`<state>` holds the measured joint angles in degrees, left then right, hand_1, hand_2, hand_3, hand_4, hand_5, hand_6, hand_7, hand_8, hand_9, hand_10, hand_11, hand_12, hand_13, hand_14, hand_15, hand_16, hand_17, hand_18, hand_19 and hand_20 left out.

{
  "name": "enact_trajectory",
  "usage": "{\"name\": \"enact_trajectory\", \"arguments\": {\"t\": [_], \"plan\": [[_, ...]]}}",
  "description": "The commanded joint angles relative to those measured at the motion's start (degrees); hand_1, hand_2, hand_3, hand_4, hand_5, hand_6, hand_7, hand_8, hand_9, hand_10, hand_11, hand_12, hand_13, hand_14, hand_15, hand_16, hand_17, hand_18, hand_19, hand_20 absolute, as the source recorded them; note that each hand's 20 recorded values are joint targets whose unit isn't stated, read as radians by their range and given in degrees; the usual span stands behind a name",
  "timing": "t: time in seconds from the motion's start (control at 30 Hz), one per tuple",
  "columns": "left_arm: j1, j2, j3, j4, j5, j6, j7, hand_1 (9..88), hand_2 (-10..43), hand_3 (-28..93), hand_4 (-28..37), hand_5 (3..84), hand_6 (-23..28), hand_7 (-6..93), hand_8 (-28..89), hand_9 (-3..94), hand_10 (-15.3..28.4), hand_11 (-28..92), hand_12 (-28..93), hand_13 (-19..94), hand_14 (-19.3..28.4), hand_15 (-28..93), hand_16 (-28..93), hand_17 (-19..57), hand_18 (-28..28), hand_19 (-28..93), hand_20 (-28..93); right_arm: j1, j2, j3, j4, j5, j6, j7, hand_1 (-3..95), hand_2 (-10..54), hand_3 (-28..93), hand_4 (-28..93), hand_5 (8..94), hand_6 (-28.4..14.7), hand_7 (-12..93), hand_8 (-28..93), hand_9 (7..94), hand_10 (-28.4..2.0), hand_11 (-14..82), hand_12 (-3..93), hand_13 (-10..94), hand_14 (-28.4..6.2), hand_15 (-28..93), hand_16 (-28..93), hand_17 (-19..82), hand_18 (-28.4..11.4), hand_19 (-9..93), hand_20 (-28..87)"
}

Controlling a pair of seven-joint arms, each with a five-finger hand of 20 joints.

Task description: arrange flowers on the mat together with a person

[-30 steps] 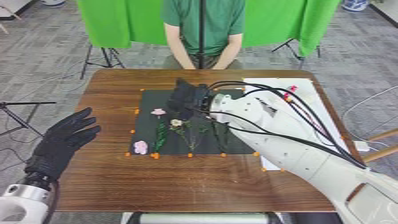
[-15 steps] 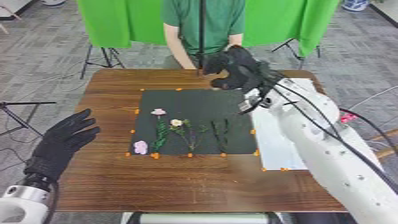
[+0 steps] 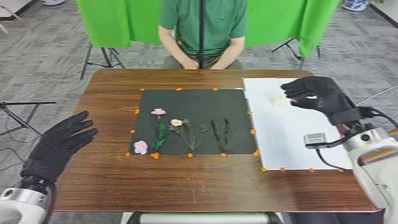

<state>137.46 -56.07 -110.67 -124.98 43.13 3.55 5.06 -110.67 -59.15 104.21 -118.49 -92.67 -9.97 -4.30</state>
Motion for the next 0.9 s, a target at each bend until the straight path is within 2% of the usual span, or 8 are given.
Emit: {"name": "enact_trajectory", "arguments": {"t": [0.03, 0.1, 0.17, 0.27, 0.4, 0.57, 0.7, 0.9], "plan": [[1.93, -1.6, -0.31, -0.34, -0.04, -0.19, -0.39, 28.6, -0.8, 69, -25.0, 33.7, 5.0, 17.5, -9, 29.6, 12.3, 19, 18, 25, 16.3, 31, 0, -6.5, 22.0, 47, 7, -13.73, -6.86, 3.18, -0.42, 23.92, -1.1, 4.24, 35.4, -9.1, 86, -27, 53.7, 2.9, 31, -16, 54.0, -10.0, 24.2, 24.8, 46, -6.8, 33, 27, 17, -16.2, 46, 32], [1.82, -1.57, -0.26, -0.29, 0.02, -0.34, -0.3, 28.6, -0.8, 69, -25.0, 33.7, 5.0, 17.5, -9, 29.7, 12.3, 19, 18, 25, 16.3, 31, 0, -6.5, 22.0, 47, 7, -14.68, -9.12, 3.08, -0.51, 25.17, -0.71, 4.24, 35.3, -9.1, 86, -27, 53.8, 2.8, 31, -16, 54.3, -10.1, 24.2, 24.7, 46, -6.9, 33, 27, 17, -16.4, 46, 32], [2.03, -1.79, -0.35, -0.39, 0.01, -0.17, -0.23, 28.6, -0.9, 70, -25.0, 33.7, 5.0, 17.5, -9, 29.6, 12.3, 19, 18, 25, 16.2, 31, 0, -6.5, 22.0, 47, 7, -15.0, -10.98, 1.48, -0.67, 22.54, 2.24, 3.63, 34.9, -9.2, 86, -26, 54.0, 2.5, 31, -15, 54.6, -10.4, 24.3, 24.8, 46, -7.1, 33, 27, 17, -16.5, 46, 32], [1.87, -2.05, 0.08, -0.27, -0.15, 0.28, -0.45, 28.6, -0.9, 70, -25.1, 33.7, 5.0, 17.4, -9, 29.7, 12.3, 19, 18, 25, 16.2, 31, 0, -6.5, 22.0, 47, 7, -14.53, -13.21, 0.58, -0.44, 20.4, 1.62, 2.72, 34.3, -9.4, 85, -26, 54.2, 1.9, 31, -15, 54.7, -10.5, 24.5, 24.9, 46, -7.2, 33, 27, 17, -16.5, 46, 32], [1.28, -1.85, 0.34, -0.05, 0.14, -0.24, -0.37, 28.6, -0.9, 70, -25.2, 33.7, 5.0, 17.4, -9, 29.6, 12.3, 19, 18, 25, 16.3, 31, 0, -6.5, 22.0, 47, 7, -13.88, -14.51, 0.41, -0.29, 18.3, 1.1, 2.98, 33.9, -9.4, 85, -26, 54.6, 1.3, 30, -15, 54.8, -10.6, 24.6, 24.9, 46, -7.4, 33, 27, 17, -16.7, 46, 32], [1.08, -1.89, 0.94, 0.01, -0.27, 0.73, -0.11, 28.7, -0.8, 69, -25.2, 33.7, 5.0, 17.3, -9, 29.7, 12.3, 19, 18, 25, 16.3, 31, 0, -6.5, 22.0, 47, 7, -13.18, -16.09, -0.75, 0.1, 17.17, 5.2, 2.54, 33.8, -9.3, 85, -26, 53.9, 1.5, 30, -15, 54.4, -10.9, 24.7, 24.9, 46, -7.6, 34, 27, 17, -16.9, 47, 32], [0.81, -1.97, 0.99, 0.13, -0.02, 0.05, -0.31, 28.7, -0.7, 69, -25.2, 33.2, 4.7, 17.4, -9, 29.7, 12.3, 19, 18, 25, 16.3, 31, 0, -6.5, 22.0, 47, 7, -12.79, -17.05, -0.57, 0.28, 14.26, 3.5, 2.55, 33.7, -8.9, 85, -25, 53.6, 1.7, 30, -15, 53.7, -11.1, 24.5, 25.0, 46, -7.7, 35, 27, 16, -17.0, 47, 32], [0.55, -1.81, 0.79, 0.24, -0.06, 0.23, -0.31, 28.8, -0.7, 69, -25.2, 33.3, 4.8, 17.5, -9, 29.6, 12.3, 19, 18, 25, 16.3, 31, 0, -6.5, 22.0, 47, 7, -13.11, -17.78, -0.29, 0.33, 15.14, 3.69, 3.15, 33.7, -8.2, 85, -25, 54.6, 1.7, 30, -15, 54.6, -11.1, 24.8, 24.8, 46, -8.0, 35, 26, 16, -17.1, 47, 32]]}}
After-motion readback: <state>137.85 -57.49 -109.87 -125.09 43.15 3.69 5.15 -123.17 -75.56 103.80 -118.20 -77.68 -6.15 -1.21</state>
